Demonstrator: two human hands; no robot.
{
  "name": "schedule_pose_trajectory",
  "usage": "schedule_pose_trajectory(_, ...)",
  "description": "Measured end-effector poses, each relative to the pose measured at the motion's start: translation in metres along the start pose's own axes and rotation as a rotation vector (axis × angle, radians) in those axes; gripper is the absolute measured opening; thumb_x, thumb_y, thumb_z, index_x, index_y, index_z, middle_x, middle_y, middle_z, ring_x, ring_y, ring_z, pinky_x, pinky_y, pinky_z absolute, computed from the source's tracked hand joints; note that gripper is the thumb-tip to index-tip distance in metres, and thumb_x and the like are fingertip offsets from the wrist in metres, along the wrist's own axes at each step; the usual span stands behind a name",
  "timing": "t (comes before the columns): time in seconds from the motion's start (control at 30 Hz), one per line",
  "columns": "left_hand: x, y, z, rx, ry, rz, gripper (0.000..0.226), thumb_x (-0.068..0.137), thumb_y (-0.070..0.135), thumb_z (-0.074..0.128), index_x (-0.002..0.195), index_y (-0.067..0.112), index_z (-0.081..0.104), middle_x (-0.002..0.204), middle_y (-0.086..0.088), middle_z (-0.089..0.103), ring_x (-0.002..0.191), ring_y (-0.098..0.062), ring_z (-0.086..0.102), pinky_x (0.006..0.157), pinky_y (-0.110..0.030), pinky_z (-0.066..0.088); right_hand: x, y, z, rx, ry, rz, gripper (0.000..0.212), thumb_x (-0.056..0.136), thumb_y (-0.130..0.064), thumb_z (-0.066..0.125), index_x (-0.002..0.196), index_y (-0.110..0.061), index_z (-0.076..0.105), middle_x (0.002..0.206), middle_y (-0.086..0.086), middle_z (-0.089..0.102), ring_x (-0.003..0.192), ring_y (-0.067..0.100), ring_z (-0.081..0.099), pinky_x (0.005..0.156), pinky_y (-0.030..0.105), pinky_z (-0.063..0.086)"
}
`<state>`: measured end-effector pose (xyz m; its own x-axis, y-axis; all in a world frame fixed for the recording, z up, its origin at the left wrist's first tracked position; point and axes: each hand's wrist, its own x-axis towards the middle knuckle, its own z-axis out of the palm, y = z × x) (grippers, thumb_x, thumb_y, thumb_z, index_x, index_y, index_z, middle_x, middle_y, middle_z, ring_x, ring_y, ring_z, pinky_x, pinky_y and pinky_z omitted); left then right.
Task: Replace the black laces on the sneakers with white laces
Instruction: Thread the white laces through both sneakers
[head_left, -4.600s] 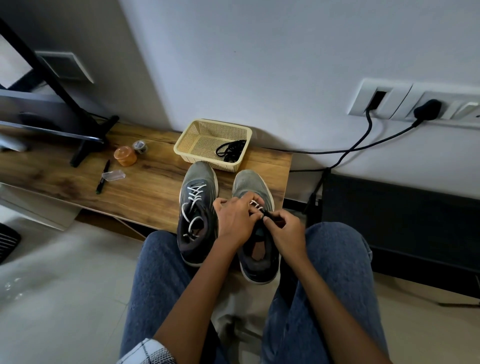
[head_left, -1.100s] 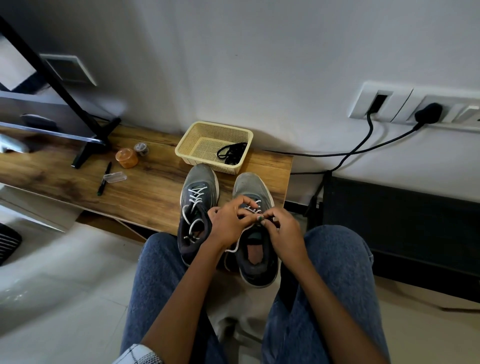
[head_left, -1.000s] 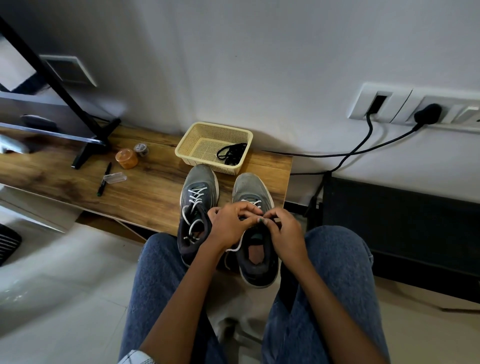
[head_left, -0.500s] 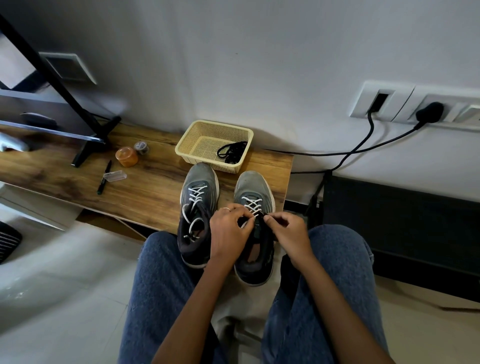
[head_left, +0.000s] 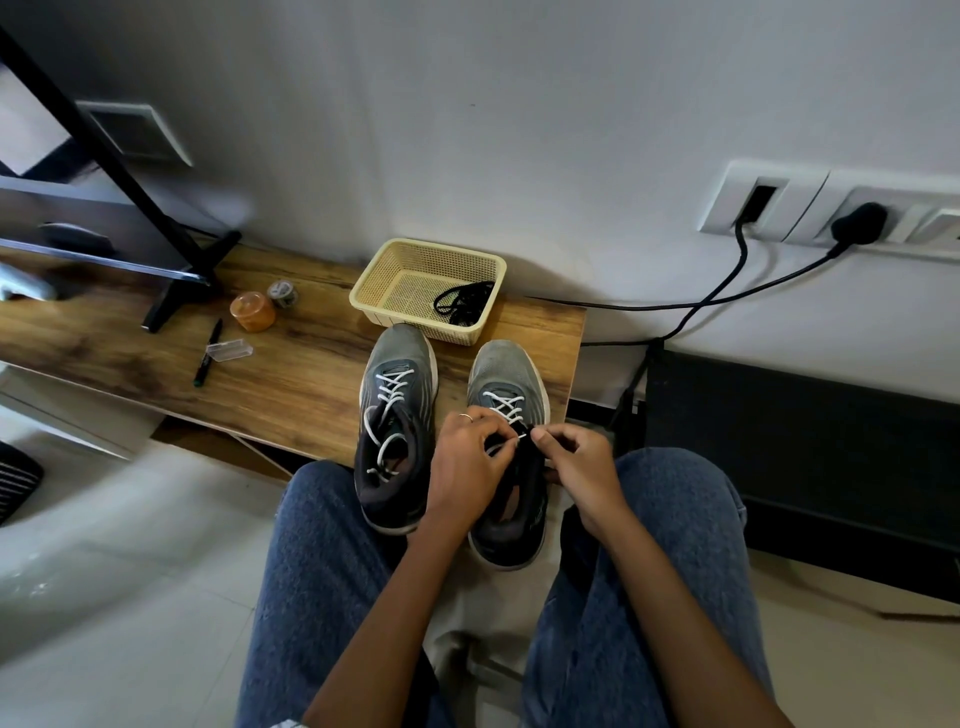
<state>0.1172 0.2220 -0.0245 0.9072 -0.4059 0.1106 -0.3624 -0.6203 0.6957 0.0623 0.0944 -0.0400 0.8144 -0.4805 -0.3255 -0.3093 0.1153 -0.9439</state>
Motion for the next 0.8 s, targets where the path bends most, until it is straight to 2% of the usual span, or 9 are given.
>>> schedule_pose_trajectory(0.2,-0.0005,0.0018,0.0004,0.01,0.023,-0.028,0.001,0.083,0.017,0.07,0.083,0.016,0.069,0.094,0.006,0.064,0.097,-0.011,0.049,0.079,-0.026,0.045,-0.0014,-0.0007,-0.0002,-0.032,-0.012,-0.021,0.01,0.091,-0.018,0.062,0.087,-0.018,0.071,0.087,0.0,0.069,0.087,0.013,0.065,0.08,0.031,0.054)
schedule_pose_trajectory(0.43,0.004,-0.0039,-0.0009,0.034,-0.04,0.02,0.002,0.082,0.017,0.07,0.084,0.018,0.07,0.094,0.008,0.065,0.096,-0.006,0.044,0.079,-0.023,0.042,-0.0015,-0.0016,-0.0006,-0.038,-0.016,-0.017,0.011,0.092,-0.018,0.061,0.091,-0.015,0.071,0.089,0.002,0.07,0.089,0.016,0.066,0.08,0.032,0.054)
schedule_pose_trajectory(0.8,0.0067,-0.002,0.0013,0.039,-0.038,-0.018,0.001,0.083,0.018,0.069,0.084,0.019,0.07,0.094,0.008,0.065,0.099,-0.007,0.045,0.081,-0.026,0.043,-0.0012,-0.0018,0.0002,-0.083,-0.039,-0.053,0.011,0.091,-0.02,0.062,0.085,-0.022,0.071,0.088,0.001,0.071,0.089,0.016,0.067,0.084,0.039,0.056)
